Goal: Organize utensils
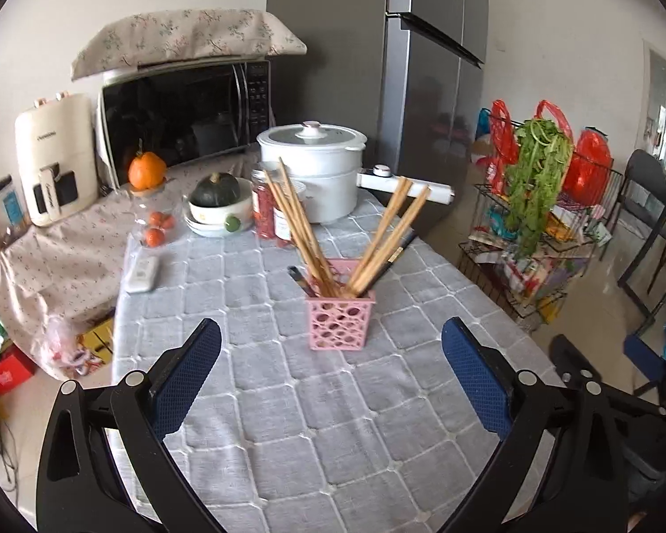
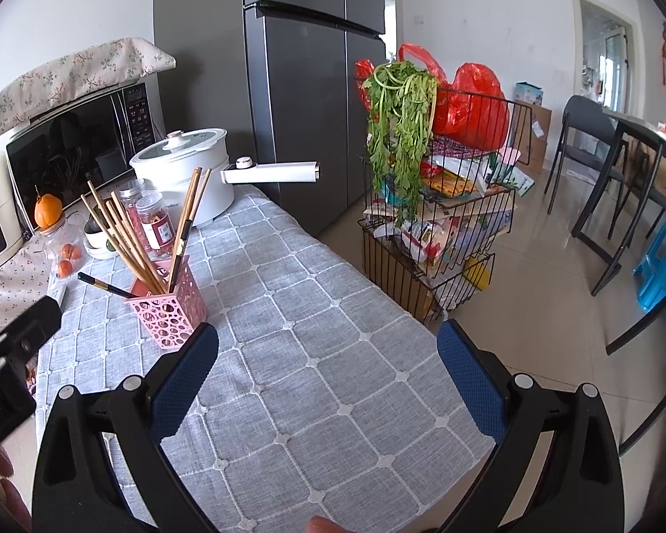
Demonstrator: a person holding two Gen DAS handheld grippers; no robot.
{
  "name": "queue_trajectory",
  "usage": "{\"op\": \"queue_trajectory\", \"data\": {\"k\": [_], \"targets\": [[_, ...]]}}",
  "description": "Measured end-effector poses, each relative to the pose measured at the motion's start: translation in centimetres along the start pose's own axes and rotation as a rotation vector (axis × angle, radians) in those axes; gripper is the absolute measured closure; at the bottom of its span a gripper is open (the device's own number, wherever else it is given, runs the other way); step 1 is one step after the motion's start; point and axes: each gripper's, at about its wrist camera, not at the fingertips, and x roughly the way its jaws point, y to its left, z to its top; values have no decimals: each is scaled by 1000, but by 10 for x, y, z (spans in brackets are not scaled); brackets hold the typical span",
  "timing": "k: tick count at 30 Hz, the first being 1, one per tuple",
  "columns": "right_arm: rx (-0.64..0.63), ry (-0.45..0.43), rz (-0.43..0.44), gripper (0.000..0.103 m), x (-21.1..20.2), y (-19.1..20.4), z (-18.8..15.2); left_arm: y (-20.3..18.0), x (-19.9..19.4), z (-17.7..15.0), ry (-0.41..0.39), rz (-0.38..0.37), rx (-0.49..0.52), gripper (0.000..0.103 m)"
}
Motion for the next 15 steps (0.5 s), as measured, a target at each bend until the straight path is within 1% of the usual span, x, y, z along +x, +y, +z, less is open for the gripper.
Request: {"op": "queue_trajectory", "data": {"k": [2, 4, 5, 6, 7, 8, 9, 12, 15], "targets": [[2, 0, -3, 7, 0, -1, 1, -1, -3, 0, -18, 15, 17, 13], [8, 4, -2, 7, 1, -2, 1, -5, -2, 0, -19, 12, 27, 24], [9, 7, -1, 7, 1, -2, 1, -5, -2, -2, -17, 9, 31, 24], [9, 10, -1, 7, 2, -2, 0, -7, -1, -2, -17, 11, 33, 23], [8, 10, -2, 7, 2, -3, 0, -7, -1, -2, -18, 14, 31, 19], [8, 8, -4, 7, 1, -3, 0, -6, -2, -2, -20, 14, 31, 14], [10, 5, -5, 7, 0, -3, 1, -8, -2, 0, -22, 20, 35, 6], [19, -6, -9, 7, -1, -5, 2, -11, -4, 2, -22, 49, 46, 7], [27, -12, -12, 7, -2, -7, 2, -11, -3, 2, -6, 42, 41, 7]]}}
